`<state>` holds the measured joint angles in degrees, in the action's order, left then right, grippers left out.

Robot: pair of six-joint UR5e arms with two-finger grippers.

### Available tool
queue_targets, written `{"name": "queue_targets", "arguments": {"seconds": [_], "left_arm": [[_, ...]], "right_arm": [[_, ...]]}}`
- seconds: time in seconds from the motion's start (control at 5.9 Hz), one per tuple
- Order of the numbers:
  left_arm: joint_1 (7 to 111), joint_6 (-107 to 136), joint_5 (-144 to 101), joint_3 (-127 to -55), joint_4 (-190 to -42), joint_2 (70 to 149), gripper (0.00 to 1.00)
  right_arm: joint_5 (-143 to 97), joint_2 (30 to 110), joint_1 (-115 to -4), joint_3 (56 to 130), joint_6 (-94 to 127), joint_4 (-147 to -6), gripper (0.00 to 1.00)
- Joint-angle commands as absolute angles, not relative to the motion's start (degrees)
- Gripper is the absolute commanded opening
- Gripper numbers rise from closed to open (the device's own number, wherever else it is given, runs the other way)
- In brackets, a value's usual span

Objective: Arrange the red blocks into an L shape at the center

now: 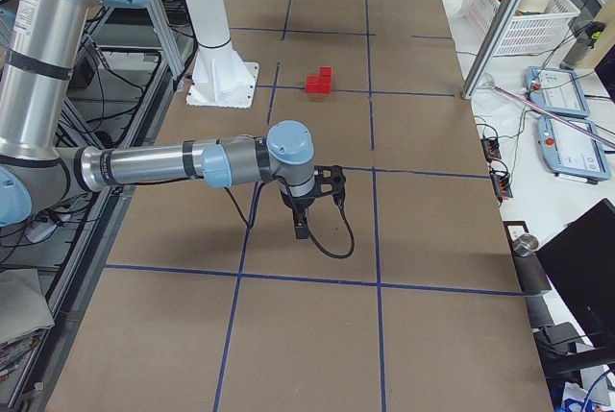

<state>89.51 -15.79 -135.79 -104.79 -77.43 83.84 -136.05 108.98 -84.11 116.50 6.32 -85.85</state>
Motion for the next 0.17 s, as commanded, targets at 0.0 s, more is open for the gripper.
{"name": "queue_targets", "arguments": {"seconds": [0.0], "left_arm": [[89.47, -15.73, -135.79, -105.03, -77.43, 83.67, 1.00]], "right_arm": [[-136.05, 108.98, -84.11, 116.37, 6.33, -85.87, 1.00]]}}
